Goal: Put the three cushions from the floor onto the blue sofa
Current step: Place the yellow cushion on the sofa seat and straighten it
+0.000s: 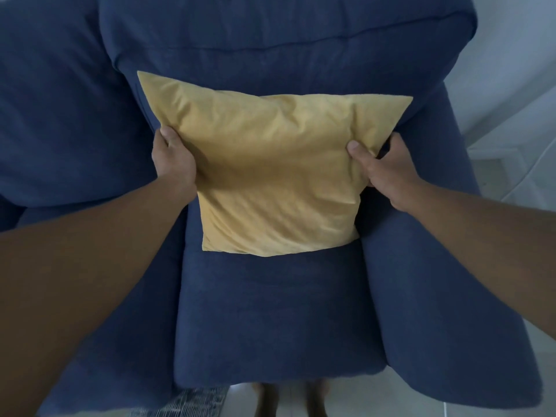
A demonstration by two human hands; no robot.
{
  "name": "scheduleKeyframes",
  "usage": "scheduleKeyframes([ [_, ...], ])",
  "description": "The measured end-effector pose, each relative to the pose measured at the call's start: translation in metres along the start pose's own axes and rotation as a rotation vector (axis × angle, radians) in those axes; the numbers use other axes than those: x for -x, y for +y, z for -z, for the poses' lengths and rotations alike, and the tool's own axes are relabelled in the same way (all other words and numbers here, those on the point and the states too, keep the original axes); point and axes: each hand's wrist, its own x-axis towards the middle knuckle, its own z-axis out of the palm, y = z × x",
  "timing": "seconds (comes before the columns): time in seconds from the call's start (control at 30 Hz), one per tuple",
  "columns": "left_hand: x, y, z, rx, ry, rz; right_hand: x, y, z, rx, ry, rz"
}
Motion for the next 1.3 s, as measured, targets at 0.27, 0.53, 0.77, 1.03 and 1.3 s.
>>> scheduleKeyframes([
  [0.27,-0.007,-0.002,0.011,-0.021,-0.031,-0.014,0.010,0.001,0.003,0.142,0.037,0.110],
  [0.53,-0.003,0.027,0.016,-0.153,0.011,-0.288,-0.016,-0.026,0.004,-0.001,0.129,-0.008],
  [0.77,-0.017,0.058,0.018,0.097,0.061,0.164,-0.040,-0.057,0.011,-0.110,0.236,-0.049],
  [1.03,-0.012,0.061,0.013,0.035,0.099,0.114,-0.021,-0.053,0.008,-0.176,0.177,-0.027],
  [1.3,-0.019,0.063,0.031,-0.042,0.202,0.079,-0.018,-0.067,0.011,-0.199,0.115,-0.061],
])
